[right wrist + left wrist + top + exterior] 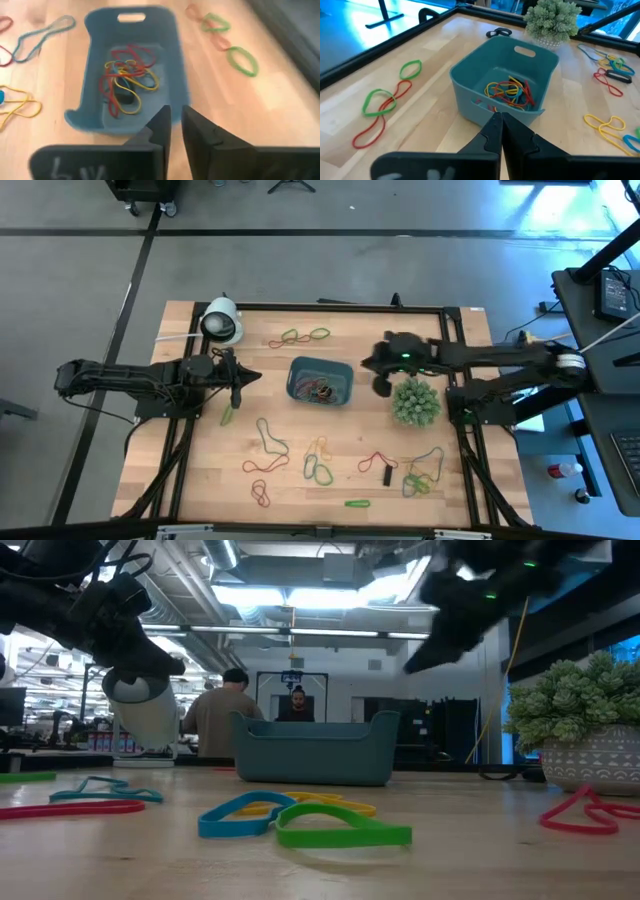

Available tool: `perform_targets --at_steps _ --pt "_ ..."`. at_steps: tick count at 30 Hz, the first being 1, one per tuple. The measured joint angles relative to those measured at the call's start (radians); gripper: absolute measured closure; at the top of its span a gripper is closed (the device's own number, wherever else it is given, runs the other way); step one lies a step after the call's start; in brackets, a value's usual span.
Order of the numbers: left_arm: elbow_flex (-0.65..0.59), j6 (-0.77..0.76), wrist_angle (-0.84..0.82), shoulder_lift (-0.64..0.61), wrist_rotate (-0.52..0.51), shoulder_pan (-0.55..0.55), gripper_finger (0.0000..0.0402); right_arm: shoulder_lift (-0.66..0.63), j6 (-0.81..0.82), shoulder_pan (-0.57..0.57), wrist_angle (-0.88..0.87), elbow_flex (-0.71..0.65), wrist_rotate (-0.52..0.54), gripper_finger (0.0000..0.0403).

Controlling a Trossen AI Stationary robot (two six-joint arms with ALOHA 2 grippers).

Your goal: Pick and place rubber bands into bin

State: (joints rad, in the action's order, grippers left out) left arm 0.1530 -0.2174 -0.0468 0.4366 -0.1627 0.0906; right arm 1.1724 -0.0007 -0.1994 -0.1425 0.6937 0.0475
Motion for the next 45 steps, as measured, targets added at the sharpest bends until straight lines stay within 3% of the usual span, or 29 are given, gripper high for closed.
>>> perform_targets --at_steps 5,10,14,19,27,34,45 --pt "0.004 0.066 0.004 0.001 0.0 0.0 0.0398 -0.252 -0.037 -0.033 0.107 -0.199 -0.007 0.0394" --pt "0.055 0.059 0.001 0.063 -0.021 -0.048 0.0399 -0.427 -0.086 -0.066 0.164 -0.319 -0.155 0.0394" --pt "0.121 0.022 0.0 0.185 -0.077 -0.126 0.04 -0.509 -0.056 -0.07 0.231 -0.382 -0.23 0.039" --pt "0.199 0.019 -0.011 0.395 -0.158 -0.229 0.04 -0.542 -0.001 -0.07 0.25 -0.404 -0.233 0.039" --pt "0.344 -0.096 -0.139 0.641 -0.141 -0.333 0.0389 -0.538 0.078 -0.07 0.251 -0.405 -0.233 0.039" --pt "0.443 -0.228 -0.274 0.77 -0.133 -0.383 0.0352 -0.538 0.156 -0.057 0.197 -0.405 -0.231 0.0389" --pt "0.488 -0.507 -0.455 0.883 -0.05 -0.383 0.03 -0.538 0.049 0.051 0.183 -0.405 -0.233 0.0389"
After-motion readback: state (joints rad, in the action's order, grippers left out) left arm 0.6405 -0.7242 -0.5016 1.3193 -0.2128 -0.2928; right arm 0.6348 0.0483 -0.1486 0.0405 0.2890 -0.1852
